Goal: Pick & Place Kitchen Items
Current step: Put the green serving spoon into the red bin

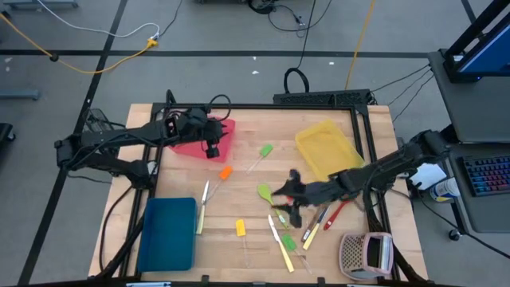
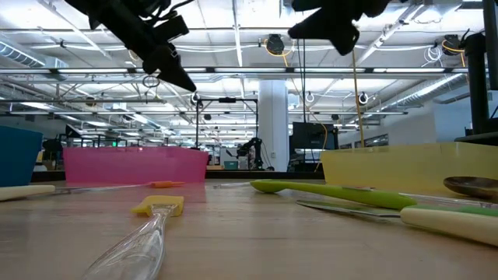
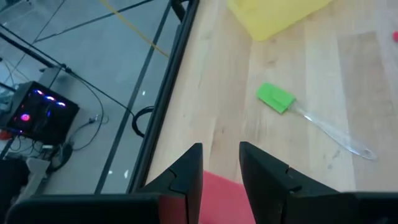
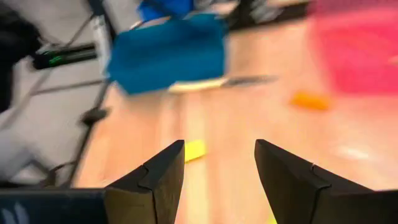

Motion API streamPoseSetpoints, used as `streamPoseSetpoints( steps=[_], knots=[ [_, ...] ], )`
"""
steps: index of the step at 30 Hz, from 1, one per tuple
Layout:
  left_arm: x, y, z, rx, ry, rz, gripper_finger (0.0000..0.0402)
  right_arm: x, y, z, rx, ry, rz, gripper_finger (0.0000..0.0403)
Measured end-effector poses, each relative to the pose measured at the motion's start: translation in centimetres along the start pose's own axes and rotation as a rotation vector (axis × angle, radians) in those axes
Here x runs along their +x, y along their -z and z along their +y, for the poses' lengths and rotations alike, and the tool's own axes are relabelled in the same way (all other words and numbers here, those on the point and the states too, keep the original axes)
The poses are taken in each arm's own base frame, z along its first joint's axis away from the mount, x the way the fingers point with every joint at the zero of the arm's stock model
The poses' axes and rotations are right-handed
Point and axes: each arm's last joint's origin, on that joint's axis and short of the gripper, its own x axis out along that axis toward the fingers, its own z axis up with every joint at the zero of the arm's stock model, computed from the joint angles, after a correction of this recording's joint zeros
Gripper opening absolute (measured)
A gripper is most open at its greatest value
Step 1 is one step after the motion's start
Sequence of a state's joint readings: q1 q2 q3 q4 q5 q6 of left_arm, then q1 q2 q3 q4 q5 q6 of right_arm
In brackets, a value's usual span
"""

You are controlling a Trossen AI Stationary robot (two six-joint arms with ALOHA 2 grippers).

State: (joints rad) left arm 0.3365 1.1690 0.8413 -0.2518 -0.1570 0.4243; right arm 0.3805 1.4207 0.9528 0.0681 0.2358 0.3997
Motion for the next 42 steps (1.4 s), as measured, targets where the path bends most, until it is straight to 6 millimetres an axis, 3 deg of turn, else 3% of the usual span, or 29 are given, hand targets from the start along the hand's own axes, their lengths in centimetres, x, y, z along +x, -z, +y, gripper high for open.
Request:
streamPoseSetpoints(
  steps=[6, 12, 16, 24, 32, 42],
  knots=[
    [-0.1, -0.6, -0.3, 0.003, -0.009, -0.051, 0.0111, 3.0, 2.0, -0.6, 0.050, 0.063, 0.164, 0.0192],
    [-0.1, -0.7, -0.5, 0.010, 0.001, -0.053, 0.0111, 4.6, 4.3, -3.5, 0.091, 0.197, 0.313, 0.0192],
    [-0.1, -0.7, -0.6, 0.011, 0.002, -0.052, 0.0111, 6.1, 6.3, -5.1, 0.168, 0.223, 0.368, 0.0192],
    [-0.1, -0.7, -0.6, 0.010, 0.002, -0.052, 0.0111, 8.5, 8.3, -5.5, 0.151, 0.208, 0.376, 0.0192],
    [-0.1, -0.7, -0.6, 0.006, 0.003, -0.051, 0.0111, 9.0, 8.9, -6.1, 0.130, 0.210, 0.409, 0.0183],
    [-0.1, -0.7, -0.6, -0.003, 0.010, -0.049, 0.0111, 8.1, 9.6, -8.6, 0.202, 0.246, 0.439, 0.0099]
  ],
)
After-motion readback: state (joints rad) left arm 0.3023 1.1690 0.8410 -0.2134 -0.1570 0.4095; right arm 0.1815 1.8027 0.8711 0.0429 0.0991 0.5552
